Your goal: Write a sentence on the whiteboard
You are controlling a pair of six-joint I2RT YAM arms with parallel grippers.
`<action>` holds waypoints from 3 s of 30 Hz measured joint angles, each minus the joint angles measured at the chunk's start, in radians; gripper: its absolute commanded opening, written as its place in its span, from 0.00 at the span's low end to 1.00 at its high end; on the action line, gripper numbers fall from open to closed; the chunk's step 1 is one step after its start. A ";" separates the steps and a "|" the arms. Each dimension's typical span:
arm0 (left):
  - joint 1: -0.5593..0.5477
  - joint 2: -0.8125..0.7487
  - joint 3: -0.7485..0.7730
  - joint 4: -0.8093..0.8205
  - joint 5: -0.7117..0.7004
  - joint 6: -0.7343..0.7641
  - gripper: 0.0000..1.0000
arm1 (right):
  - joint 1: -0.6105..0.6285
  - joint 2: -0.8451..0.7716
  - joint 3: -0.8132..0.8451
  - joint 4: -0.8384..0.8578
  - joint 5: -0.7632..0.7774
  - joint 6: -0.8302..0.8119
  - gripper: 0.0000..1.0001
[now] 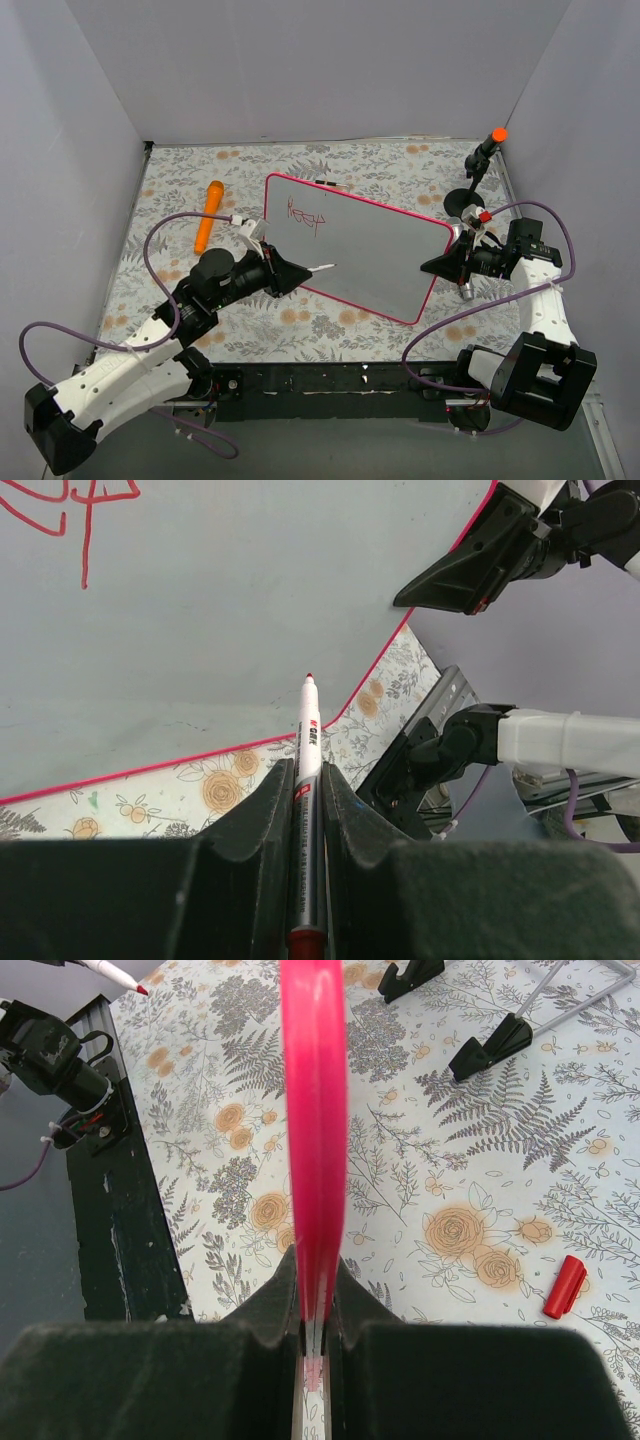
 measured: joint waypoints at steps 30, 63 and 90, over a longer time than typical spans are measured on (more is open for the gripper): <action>0.000 -0.060 -0.019 0.006 -0.061 0.008 0.00 | 0.000 0.000 0.000 0.000 0.000 0.000 0.01; -0.039 0.026 -0.023 0.110 -0.075 0.004 0.00 | 0.000 0.000 0.000 0.000 0.000 0.000 0.01; -0.056 0.004 -0.058 0.172 -0.139 0.007 0.00 | 0.000 0.000 0.000 0.000 0.000 -0.010 0.01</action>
